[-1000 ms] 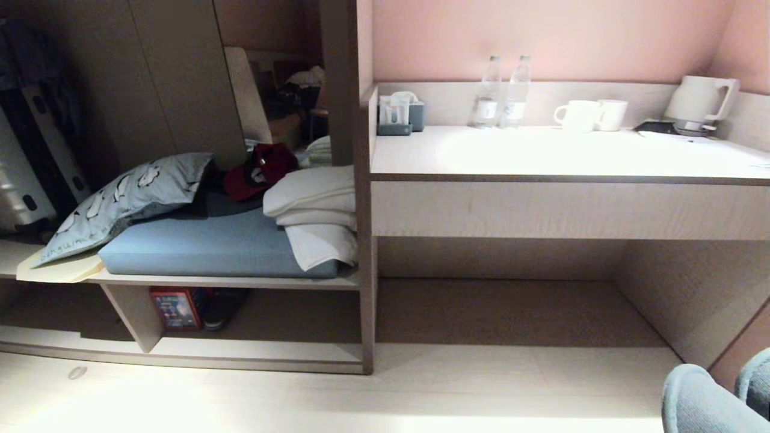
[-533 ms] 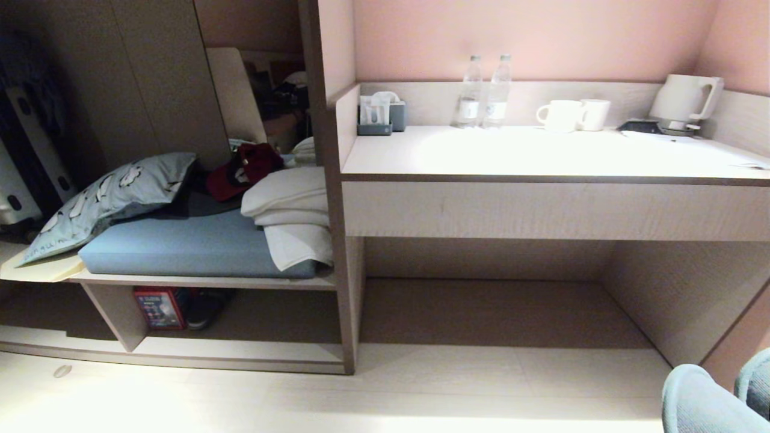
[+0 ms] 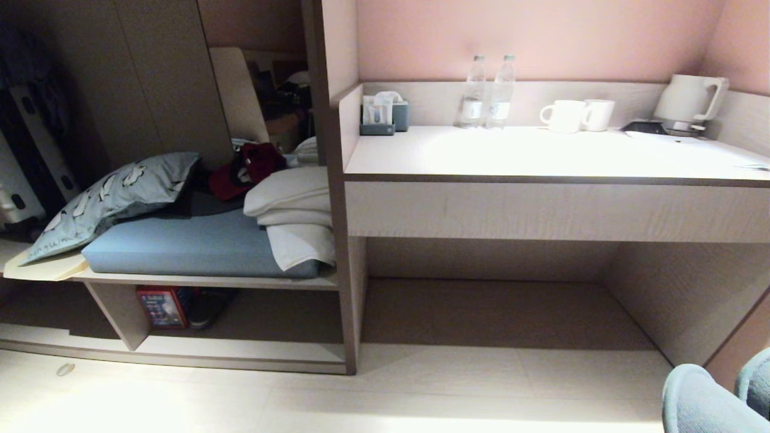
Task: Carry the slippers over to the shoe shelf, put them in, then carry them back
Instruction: Place the slippers on the floor
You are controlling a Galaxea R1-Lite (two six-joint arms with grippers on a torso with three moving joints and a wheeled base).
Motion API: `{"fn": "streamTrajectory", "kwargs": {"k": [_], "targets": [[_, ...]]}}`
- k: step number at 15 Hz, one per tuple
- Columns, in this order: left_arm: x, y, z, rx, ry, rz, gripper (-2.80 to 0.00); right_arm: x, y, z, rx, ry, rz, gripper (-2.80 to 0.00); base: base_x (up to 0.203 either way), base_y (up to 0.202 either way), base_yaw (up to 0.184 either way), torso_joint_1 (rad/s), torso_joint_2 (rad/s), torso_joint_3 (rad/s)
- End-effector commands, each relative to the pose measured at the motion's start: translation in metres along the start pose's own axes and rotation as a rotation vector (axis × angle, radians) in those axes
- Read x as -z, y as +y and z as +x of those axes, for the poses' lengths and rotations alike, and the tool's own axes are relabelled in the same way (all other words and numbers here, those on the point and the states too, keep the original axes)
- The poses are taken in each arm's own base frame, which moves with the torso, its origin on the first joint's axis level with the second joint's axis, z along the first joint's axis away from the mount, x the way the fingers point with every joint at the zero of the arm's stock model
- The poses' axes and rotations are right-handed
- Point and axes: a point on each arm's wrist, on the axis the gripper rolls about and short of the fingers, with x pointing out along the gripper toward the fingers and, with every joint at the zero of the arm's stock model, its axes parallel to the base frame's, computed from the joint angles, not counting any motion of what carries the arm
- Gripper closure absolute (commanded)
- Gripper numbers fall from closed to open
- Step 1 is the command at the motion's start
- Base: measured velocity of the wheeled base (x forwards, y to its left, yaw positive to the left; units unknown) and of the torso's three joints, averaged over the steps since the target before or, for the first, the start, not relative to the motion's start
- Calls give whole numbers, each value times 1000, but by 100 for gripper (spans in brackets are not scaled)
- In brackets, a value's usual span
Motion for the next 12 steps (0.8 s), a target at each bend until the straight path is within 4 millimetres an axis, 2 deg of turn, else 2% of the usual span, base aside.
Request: {"fn": "streamTrajectory", "kwargs": {"k": [1, 6, 12], "targets": [[0, 0, 0, 0, 2, 0, 0, 0, 0, 0, -1, 1, 0, 0, 0, 0, 0, 0, 0, 0], [0, 0, 0, 0, 2, 0, 0, 0, 0, 0, -1, 1, 0, 0, 0, 0, 0, 0, 0, -19], [0, 0, 0, 0, 2, 0, 0, 0, 0, 0, -1, 1, 0, 0, 0, 0, 0, 2, 2, -179]]}}
